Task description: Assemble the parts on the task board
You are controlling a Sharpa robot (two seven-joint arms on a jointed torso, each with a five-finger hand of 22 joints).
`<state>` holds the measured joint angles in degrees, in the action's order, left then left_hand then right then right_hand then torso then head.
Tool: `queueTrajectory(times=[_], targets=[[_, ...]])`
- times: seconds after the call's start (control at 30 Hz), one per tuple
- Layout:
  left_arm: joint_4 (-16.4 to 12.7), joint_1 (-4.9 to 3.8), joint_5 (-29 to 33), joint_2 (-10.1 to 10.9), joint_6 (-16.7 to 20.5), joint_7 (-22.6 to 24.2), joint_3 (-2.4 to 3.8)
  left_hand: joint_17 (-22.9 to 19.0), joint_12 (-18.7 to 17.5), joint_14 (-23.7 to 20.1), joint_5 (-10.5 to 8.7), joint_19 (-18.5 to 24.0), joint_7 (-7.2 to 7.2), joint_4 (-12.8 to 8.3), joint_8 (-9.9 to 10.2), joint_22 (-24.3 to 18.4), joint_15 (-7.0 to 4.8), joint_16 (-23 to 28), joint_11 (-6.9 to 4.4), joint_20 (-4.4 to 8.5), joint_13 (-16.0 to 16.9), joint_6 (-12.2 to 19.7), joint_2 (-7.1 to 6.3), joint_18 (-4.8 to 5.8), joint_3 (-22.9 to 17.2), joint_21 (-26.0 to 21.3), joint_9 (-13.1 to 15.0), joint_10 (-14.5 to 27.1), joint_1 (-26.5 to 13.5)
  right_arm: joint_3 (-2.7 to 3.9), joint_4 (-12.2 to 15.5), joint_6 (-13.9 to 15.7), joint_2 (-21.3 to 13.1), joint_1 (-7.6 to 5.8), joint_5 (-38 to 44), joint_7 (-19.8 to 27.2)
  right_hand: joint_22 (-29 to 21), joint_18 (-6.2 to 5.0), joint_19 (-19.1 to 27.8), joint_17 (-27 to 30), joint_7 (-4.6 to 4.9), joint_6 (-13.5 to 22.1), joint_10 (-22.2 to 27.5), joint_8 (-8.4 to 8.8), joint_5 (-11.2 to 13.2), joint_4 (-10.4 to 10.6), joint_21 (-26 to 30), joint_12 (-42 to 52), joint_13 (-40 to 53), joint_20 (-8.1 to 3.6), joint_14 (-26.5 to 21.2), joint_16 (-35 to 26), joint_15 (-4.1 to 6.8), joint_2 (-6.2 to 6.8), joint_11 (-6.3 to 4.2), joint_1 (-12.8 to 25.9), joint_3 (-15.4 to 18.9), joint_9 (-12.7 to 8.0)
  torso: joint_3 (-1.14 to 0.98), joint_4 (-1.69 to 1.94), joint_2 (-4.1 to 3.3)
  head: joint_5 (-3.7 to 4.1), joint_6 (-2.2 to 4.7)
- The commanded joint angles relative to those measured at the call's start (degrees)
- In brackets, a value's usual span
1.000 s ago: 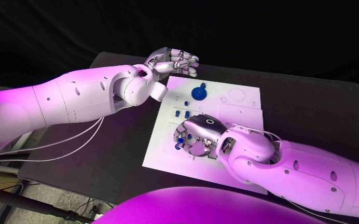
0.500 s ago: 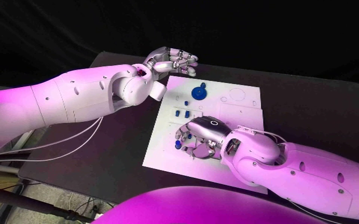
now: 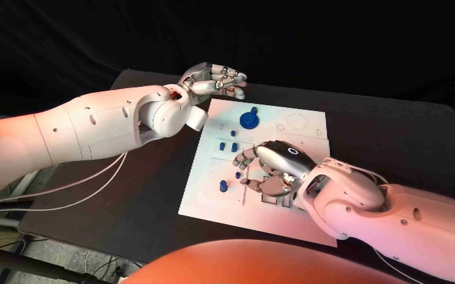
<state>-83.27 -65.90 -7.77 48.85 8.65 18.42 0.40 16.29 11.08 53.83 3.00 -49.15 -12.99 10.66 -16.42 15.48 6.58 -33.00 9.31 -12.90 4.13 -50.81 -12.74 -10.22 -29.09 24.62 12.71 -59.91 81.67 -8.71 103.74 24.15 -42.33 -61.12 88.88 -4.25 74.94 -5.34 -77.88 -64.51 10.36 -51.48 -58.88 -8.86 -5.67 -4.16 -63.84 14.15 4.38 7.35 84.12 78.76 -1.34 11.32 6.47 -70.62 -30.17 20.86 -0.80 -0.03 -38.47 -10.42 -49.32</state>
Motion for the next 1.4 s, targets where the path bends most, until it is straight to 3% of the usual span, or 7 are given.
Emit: queueTrajectory(times=[0.03, 0.23, 0.27, 0.33, 0.43, 0.63, 1.4], targets=[[-0.02, -0.05, 0.33, -0.06, -0.83, 0.29, 0.02, 0.09, 0.22, -0.47, -0.07, -0.23, 0.14, 0.10, 0.10, -0.05, -0.03, 0.21, 0.10, -0.12, 0.08, 0.04, -0.02, -0.15, 0.38, -0.30, -0.01, 0.38, 0.68, 0.24, 1.12, 3.56, -3.22, -1.49, -8.63, 1.62, 3.49, 0.01, -1.24, -0.79, 0.05, -0.30, -5.54, -0.10, -0.27, 2.45, -1.63, 3.08, 1.10, -0.18, 0.73, 0.26, 0.08, -0.96, -0.57, 2.39, 1.03, -0.07, 0.05, -0.10, 0.16, 1.69, 0.68], [0.05, -0.02, 0.34, 0.03, -0.33, 0.39, -0.06, 0.24, 0.37, -0.41, -0.07, -0.44, 0.74, 0.09, 0.01, -0.22, -0.13, 0.24, -0.15, -0.13, 0.10, -0.01, 0.10, -0.18, 0.40, -0.55, 0.01, 0.36, 0.83, 0.19, 1.69, -0.08, -11.50, -3.55, -24.82, -2.39, 6.03, 1.02, -3.86, -3.81, -2.43, -2.26, -13.26, -3.20, -1.90, 5.26, -6.57, 12.79, 7.91, -2.28, 1.82, 2.09, 2.60, -0.48, -3.36, 3.41, 4.31, 1.33, 0.17, -0.57, 0.73, 5.38, 1.55], [0.07, 0.00, 0.34, 0.08, -0.35, 0.49, -0.07, 0.29, 0.47, -0.40, -0.07, -0.52, 0.98, 0.13, -0.10, -0.27, -0.20, 0.25, -0.30, -0.12, 0.12, -0.16, 0.17, -0.19, 0.41, -0.62, 0.06, 0.24, 0.81, 0.15, 1.81, -0.95, -12.80, -3.64, -26.18, -3.42, 7.88, 2.01, -5.16, -7.27, -3.31, 0.50, -16.26, -6.75, -4.48, 6.28, -9.74, 48.72, 45.19, -3.95, 2.67, 4.16, 1.96, 0.29, -5.31, 2.44, 7.52, 3.60, 0.15, -0.60, 0.79, 5.98, 1.65], [0.08, 0.03, 0.34, 0.16, -0.34, 0.67, -0.12, 0.37, 0.61, -0.38, -0.08, -0.63, 1.39, 0.29, -0.40, -0.38, -0.33, 0.29, -0.54, -0.10, 0.13, -0.61, 0.29, -0.20, 0.46, -0.79, 0.18, 0.08, 0.66, 0.07, 2.01, -1.91, -14.54, -3.70, -27.42, -4.74, 8.11, 2.02, -5.30, -9.43, -2.67, 1.70, -17.47, -7.29, -4.89, 9.34, -10.11, 54.19, 52.45, -3.53, 3.02, 5.07, 2.72, -0.43, -3.55, 6.04, 8.98, 3.91, 0.08, -0.69, 0.90, 6.37, 1.69], [0.18, 0.07, 0.34, 0.27, -0.36, 0.93, -0.23, 0.57, 0.70, -0.32, -0.13, -0.85, 1.78, 1.16, -0.77, -0.67, -0.44, 0.31, -0.76, -0.12, 0.09, -1.11, 0.15, -0.20, 1.31, -1.21, 0.34, 0.11, -0.50, -0.11, 2.60, -3.07, -17.20, -3.70, -28.46, -6.57, 9.25, 2.20, -6.21, -11.53, -2.61, 3.27, -19.20, -11.91, -5.67, 12.08, -12.13, 62.93, 63.98, -2.65, 3.33, 6.19, 2.50, -0.53, -3.48, 5.82, 11.66, 6.08, -0.01, -0.88, 1.16, 7.11, 1.50], [0.13, 0.14, 0.34, 0.32, -0.46, 1.11, -0.43, 0.72, 0.83, -0.26, -0.13, -1.05, 1.89, 1.63, -0.80, -0.88, -0.51, 0.30, -0.86, -0.12, 0.11, -1.06, 0.08, -0.21, 1.92, -1.51, 0.36, 0.03, -1.00, -0.45, 5.04, -3.21, -21.15, -2.51, -25.18, -11.20, 10.90, 2.96, -7.76, -13.13, -3.15, 3.46, -21.21, -15.48, -5.61, 14.05, -15.67, 65.97, 68.83, -2.79, 3.62, 6.98, 2.85, -0.58, -3.90, 5.00, 13.69, 7.44, 0.01, -1.06, 1.52, 8.77, 1.17], [-0.33, 0.17, 0.34, 0.70, -0.70, 0.92, -0.58, 0.84, 0.92, -0.24, -0.12, -1.21, 1.90, 1.99, -0.84, -1.05, -0.53, 0.31, -0.89, -0.13, 0.12, -1.09, 0.11, -0.21, 2.39, -1.76, 0.38, 0.03, -1.31, -0.91, 7.11, -1.59, -20.36, 1.89, -16.30, -18.72, 12.51, 3.78, -9.45, -17.89, -4.07, 2.07, -24.48, -18.24, -5.26, 17.54, -19.39, 69.00, 74.28, -3.37, 4.53, 8.96, 3.47, -0.56, -4.68, 4.32, 17.09, 7.86, 0.06, -1.05, 1.46, 9.43, 0.27]])
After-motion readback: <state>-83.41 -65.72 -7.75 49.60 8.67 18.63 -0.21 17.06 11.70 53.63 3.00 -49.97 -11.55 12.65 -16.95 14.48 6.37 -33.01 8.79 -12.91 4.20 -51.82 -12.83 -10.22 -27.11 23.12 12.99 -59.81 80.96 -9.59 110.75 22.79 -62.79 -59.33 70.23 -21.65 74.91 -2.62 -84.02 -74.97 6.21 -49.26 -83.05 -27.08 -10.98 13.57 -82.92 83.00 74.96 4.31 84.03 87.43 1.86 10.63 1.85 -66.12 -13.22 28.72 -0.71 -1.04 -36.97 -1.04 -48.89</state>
